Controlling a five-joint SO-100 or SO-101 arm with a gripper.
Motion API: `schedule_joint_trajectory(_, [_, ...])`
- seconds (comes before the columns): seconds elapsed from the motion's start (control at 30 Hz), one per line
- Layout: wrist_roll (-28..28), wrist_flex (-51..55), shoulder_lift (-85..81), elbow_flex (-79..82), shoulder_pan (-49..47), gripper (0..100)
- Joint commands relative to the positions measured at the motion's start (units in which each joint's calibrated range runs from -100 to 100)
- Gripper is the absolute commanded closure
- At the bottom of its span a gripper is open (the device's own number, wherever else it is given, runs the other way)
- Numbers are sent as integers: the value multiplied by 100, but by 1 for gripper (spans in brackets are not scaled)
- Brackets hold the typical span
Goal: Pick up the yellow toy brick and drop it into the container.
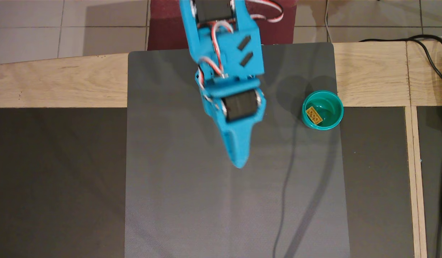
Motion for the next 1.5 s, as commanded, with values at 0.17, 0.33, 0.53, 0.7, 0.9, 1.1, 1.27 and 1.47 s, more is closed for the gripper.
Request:
schedule_joint_trajectory(0.17, [-356, -43, -356, 387, 635, 100])
schedule_joint_trajectory(0.33, [-356, -443, -795, 1561, 666, 100])
schedule_joint_trajectory(0.53, [-335, -825, -1730, 3086, 666, 100])
schedule_joint_trajectory(0.7, [-330, -834, -2304, 4133, 658, 100])
schedule_joint_trajectory(0.9, [-340, -1119, -2262, 4855, 658, 100])
schedule_joint_trajectory(1.1, [-330, -1909, -2262, 5929, 612, 100])
schedule_joint_trajectory(1.27, [-350, -2131, -2262, 6200, 658, 100])
schedule_joint_trajectory(1.47, [-356, -2131, -2262, 6200, 666, 100])
